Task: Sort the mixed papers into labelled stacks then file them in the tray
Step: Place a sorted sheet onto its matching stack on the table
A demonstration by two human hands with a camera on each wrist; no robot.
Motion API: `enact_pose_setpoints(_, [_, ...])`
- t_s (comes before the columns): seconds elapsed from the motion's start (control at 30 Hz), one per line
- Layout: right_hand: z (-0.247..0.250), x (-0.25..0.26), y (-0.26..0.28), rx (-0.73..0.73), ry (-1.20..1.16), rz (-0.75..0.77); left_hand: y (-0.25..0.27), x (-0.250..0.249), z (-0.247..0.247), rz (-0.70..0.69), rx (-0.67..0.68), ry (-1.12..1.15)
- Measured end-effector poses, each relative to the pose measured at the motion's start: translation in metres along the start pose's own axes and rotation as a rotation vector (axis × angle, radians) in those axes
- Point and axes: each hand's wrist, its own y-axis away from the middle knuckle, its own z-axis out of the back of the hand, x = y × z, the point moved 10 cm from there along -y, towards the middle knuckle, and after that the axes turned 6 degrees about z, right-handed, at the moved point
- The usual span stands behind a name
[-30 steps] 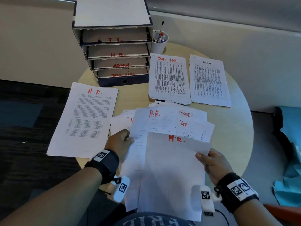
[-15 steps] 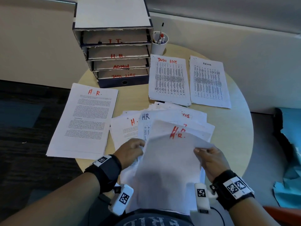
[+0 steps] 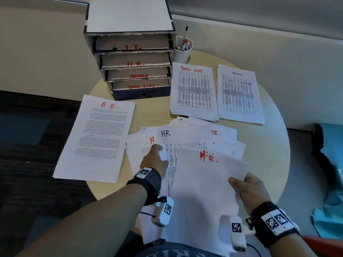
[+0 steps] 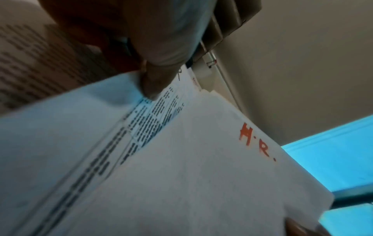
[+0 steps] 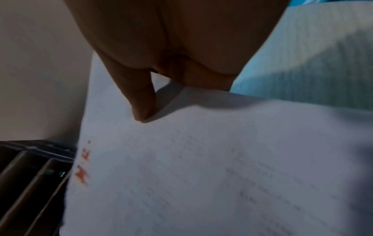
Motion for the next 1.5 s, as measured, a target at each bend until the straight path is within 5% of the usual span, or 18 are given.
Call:
enact_pose_setpoints(0.13, [-0.002, 0.016, -0.007, 0.017, 0.064, 0.099, 0.018, -0.012, 0.01, -0.218, 0.044, 0.318])
enact_pose_setpoints(0.47, [-0.032, 0.03, -0.022, 0.133, -0.029, 0.083, 0.045, -0.013, 0.008, -0.298, 0.328, 0.5])
enact_pose_setpoints(0.6, [-0.02, 0.027, -0.028, 0.037, 0.126, 0.095, 0.042, -0.003, 0.01, -0.235, 0.353, 0.392])
enact_pose_setpoints(0.7, [-0.019, 0.035, -0.023, 0.019, 0.273, 0.171, 0.013, 0.012, 0.04, -0.209, 0.083, 0.242])
enact_pose_setpoints(0.8, [-0.026, 0.043, -0.013, 0.078, 0.319, 0.224, -0.017, 0.005, 0.07, -0.234, -0.169, -0.278])
enact_pose_setpoints(0.97, [-0.028, 0.039, -0.003, 0.109, 0.176, 0.136, -0.053, -0.021, 0.065, -0.276, -0.067, -0.856])
enact_pose_setpoints(1.5, [-0.034, 0.055, 0.008, 0.165, 0.364, 0.28, -0.071, -0.051, 0.052, -0.358, -0.034, -0.701])
